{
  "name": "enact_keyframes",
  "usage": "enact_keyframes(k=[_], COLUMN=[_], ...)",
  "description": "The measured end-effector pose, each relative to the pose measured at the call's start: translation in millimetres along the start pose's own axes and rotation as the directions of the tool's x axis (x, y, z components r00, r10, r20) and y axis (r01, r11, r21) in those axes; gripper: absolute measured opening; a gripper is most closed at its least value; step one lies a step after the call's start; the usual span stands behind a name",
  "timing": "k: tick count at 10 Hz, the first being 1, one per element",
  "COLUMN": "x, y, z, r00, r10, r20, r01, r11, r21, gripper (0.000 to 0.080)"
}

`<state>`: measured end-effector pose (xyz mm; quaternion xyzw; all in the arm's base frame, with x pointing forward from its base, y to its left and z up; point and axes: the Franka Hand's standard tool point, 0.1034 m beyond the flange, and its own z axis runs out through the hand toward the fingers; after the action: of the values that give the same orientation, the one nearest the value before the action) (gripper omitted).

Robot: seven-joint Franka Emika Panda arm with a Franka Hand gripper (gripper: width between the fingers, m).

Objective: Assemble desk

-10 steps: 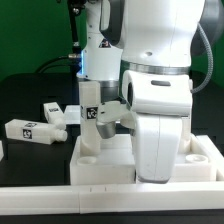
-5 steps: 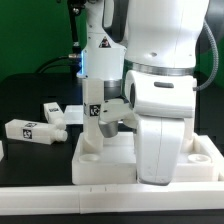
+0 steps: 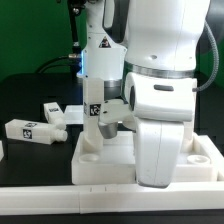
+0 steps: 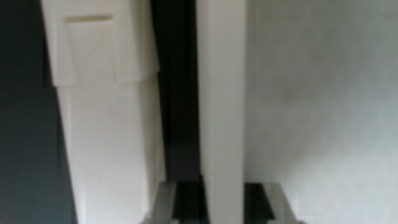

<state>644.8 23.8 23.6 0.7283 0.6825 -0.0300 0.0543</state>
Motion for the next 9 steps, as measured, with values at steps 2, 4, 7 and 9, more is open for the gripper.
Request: enact_keyframes(k=[2, 4, 7, 9], x=[-0.7, -10.4, -21.3, -21.5], y=[-10.0, -12.7, -12.9, -13.1], z=[-1.4, -23.1, -37.2, -36.8], r00=[1.000, 1.000, 0.998, 0.998], r10=[-0.002, 0.006, 0.049, 0.052], r20=[0.007, 0.027, 0.031, 0.031], r01=[0.001, -0.009, -0.052, -0.054], r11=[0.999, 0.995, 0.994, 0.994], r21=[0.039, 0.098, 0.098, 0.099], gripper=[0.0237, 0.0419, 0.0632, 0.0648])
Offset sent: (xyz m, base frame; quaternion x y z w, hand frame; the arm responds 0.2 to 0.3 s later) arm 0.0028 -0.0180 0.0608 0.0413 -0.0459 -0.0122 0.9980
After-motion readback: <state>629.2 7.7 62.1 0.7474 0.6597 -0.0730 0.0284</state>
